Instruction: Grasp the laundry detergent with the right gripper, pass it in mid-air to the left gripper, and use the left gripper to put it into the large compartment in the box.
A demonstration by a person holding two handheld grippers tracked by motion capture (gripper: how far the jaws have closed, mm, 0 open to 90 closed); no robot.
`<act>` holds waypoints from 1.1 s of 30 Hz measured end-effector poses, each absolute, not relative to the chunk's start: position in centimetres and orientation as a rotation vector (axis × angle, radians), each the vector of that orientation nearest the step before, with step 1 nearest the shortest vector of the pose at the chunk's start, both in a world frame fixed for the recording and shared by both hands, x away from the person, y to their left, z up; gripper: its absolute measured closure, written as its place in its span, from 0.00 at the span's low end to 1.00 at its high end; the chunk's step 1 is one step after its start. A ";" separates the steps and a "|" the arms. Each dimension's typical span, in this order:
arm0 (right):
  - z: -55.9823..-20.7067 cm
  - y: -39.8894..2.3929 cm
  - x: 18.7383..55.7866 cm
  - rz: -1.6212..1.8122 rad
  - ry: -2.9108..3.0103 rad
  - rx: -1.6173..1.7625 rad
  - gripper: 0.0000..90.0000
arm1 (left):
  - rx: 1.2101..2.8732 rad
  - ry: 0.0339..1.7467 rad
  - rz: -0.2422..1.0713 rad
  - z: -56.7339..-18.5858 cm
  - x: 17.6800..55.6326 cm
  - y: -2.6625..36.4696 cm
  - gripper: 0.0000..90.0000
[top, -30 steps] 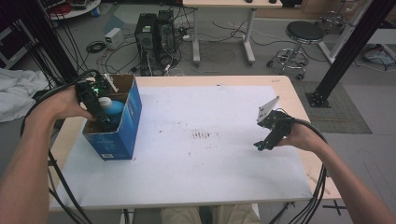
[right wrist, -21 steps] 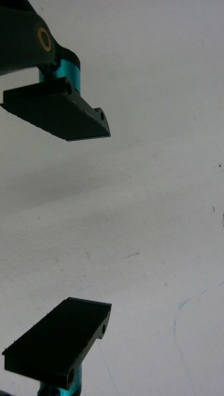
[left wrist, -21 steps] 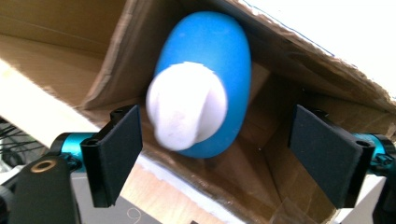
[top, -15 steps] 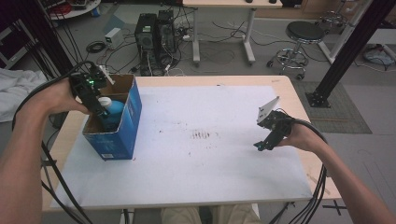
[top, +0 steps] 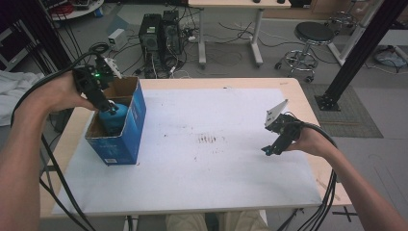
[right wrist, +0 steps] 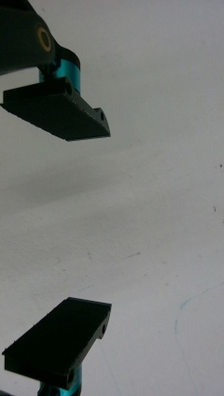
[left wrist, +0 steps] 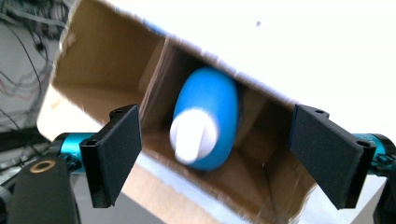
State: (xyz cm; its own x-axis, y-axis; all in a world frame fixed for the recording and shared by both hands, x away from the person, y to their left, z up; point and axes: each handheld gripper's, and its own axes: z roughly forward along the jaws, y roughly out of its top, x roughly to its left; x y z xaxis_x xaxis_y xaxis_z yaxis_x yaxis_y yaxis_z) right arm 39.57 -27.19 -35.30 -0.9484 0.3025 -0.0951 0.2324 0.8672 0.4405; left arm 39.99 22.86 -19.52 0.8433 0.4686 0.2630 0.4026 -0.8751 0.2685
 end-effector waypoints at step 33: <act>-34.7 -27.5 39.0 0.647 2.853 0.440 0.14 | 2.905 0.255 0.307 -27.5 38.0 6.8 0.14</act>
